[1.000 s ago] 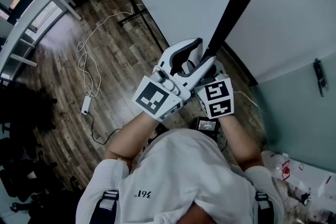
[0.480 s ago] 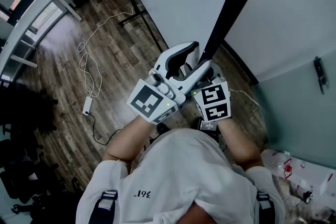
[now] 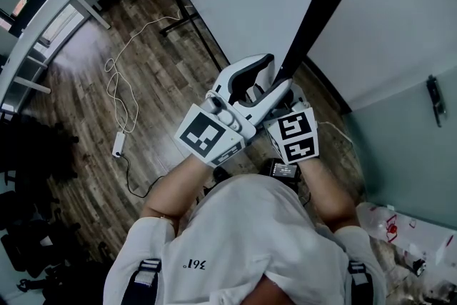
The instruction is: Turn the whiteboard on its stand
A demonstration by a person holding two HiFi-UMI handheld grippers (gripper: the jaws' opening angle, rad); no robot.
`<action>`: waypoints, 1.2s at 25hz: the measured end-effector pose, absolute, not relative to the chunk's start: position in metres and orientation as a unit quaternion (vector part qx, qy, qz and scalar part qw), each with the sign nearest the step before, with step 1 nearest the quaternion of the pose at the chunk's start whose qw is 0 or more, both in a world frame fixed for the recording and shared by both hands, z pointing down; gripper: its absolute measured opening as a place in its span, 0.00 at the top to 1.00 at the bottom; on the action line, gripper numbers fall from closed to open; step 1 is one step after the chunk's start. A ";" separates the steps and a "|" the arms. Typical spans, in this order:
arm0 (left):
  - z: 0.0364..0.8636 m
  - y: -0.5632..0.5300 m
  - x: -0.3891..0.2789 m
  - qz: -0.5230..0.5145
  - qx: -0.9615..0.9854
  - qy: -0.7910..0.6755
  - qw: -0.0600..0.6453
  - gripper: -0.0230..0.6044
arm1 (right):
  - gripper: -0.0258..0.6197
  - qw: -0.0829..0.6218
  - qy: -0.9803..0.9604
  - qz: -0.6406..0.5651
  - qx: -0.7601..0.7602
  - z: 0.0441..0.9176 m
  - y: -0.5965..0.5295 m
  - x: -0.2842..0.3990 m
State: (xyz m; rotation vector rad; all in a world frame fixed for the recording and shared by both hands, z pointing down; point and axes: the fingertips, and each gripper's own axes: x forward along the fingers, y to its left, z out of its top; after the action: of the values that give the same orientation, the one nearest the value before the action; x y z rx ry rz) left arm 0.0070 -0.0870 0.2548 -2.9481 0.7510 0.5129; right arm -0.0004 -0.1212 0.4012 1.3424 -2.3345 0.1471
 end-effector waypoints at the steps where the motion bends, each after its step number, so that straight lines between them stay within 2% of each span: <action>1: 0.255 -0.088 0.009 0.166 -0.955 0.243 0.028 0.67 | 0.75 0.221 -0.844 0.052 0.485 0.402 -0.122 0.002; 30: 0.251 -0.133 0.070 0.163 -0.957 0.239 0.012 0.67 | 0.74 0.238 -0.870 0.019 0.431 0.396 -0.164 0.060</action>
State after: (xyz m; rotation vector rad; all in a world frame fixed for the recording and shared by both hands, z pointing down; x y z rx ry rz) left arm 0.0696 -0.1330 0.2509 -2.9832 0.7466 0.5094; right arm 0.0595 -0.1635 0.3959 1.1805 -2.3851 0.0508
